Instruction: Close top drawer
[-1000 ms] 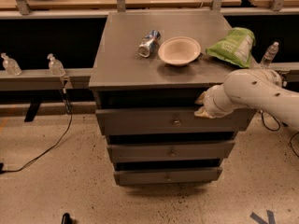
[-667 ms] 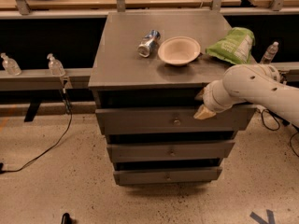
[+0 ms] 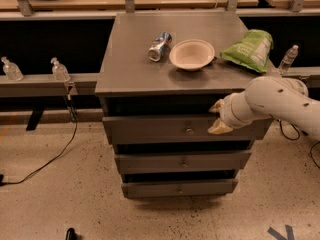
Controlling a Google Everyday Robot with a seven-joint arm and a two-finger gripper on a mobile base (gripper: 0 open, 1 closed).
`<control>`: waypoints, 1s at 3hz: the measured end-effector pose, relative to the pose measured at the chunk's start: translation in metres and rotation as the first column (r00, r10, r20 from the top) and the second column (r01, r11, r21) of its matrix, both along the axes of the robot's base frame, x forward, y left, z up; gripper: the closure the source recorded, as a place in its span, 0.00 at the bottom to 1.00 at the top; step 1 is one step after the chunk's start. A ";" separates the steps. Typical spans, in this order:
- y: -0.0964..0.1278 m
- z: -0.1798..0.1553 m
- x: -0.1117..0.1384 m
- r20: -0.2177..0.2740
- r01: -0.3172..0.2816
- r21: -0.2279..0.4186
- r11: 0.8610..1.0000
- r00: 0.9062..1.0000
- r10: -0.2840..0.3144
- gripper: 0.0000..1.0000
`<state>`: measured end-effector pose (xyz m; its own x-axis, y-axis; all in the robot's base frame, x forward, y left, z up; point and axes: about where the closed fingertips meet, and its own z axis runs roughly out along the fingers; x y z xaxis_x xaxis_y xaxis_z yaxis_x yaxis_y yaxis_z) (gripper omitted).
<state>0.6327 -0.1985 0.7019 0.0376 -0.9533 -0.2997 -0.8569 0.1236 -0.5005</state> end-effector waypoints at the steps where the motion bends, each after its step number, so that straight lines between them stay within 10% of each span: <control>1: 0.008 -0.007 -0.033 -0.010 -0.037 0.034 0.999 0.999 0.038 0.51; 3: 0.013 0.033 -0.109 0.023 -0.108 0.240 0.965 0.994 0.106 0.13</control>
Offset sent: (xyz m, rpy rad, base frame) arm -0.1235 0.0226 0.0293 0.1998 -0.0307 0.1099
